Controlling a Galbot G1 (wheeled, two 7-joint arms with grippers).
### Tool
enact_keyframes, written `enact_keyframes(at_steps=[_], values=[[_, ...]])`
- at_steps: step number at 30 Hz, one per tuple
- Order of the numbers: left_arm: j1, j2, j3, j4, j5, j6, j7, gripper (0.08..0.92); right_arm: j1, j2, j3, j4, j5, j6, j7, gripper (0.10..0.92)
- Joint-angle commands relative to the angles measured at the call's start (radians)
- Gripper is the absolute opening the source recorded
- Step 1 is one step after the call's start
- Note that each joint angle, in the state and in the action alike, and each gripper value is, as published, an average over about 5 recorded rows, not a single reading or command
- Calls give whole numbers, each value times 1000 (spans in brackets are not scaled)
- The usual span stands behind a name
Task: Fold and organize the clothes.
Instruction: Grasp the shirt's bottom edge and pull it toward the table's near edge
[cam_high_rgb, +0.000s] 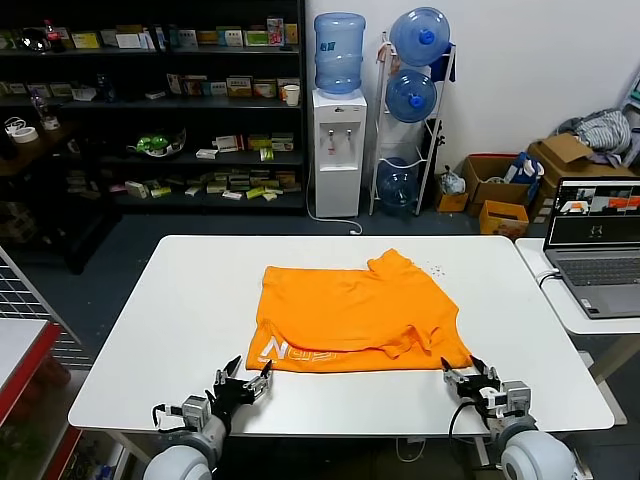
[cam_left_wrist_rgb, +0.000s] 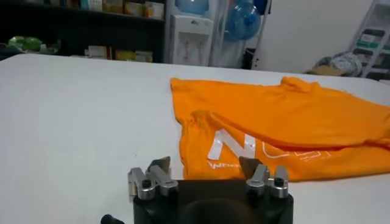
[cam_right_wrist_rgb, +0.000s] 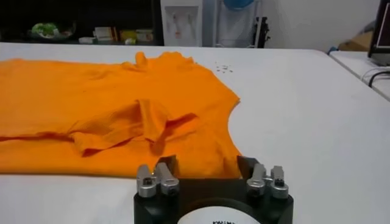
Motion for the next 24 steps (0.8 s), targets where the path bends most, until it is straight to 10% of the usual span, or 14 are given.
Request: enact_keyframes(at_steps=[1,14,24], values=[[-10,-2,5,4,-5,17,-5,655,1,0,2,-4,8,1,-3,518],[-6,-2,9,-11,2,5,-21,273,-17,-7,7,21,3,13,11,146],[128,77,-23,-168,-51,11,-80,90,-127,-71,43,148,47,2,47,124]])
